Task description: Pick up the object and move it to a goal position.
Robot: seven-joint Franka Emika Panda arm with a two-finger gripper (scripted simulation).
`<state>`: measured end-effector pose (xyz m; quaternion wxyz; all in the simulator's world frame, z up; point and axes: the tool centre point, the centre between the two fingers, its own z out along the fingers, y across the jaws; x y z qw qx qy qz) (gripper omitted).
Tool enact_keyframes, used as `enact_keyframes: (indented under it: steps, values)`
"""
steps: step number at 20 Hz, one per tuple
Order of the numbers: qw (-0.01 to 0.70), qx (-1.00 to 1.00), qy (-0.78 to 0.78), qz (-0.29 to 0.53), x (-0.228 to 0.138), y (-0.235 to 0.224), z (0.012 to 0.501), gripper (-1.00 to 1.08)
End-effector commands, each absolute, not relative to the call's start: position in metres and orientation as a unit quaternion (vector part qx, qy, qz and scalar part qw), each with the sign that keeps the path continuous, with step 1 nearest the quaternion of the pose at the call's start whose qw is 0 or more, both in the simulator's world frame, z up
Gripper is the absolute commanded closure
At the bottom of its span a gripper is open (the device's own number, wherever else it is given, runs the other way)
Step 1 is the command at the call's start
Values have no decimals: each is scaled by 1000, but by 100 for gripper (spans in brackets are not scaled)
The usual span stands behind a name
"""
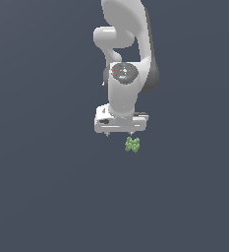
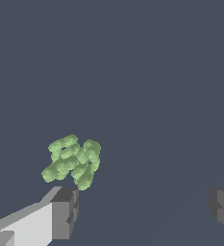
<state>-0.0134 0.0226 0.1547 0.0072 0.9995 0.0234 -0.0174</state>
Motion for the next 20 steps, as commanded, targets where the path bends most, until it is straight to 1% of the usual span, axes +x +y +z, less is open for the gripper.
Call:
enact_keyframes:
  steps: [1,10,20]
  values:
    - [7,1000,23,-17,-13,23,155,-92]
    - [20,999,36,-7,-3,5,158,-92]
    - [19,999,50,-8,-4,7,156,-92]
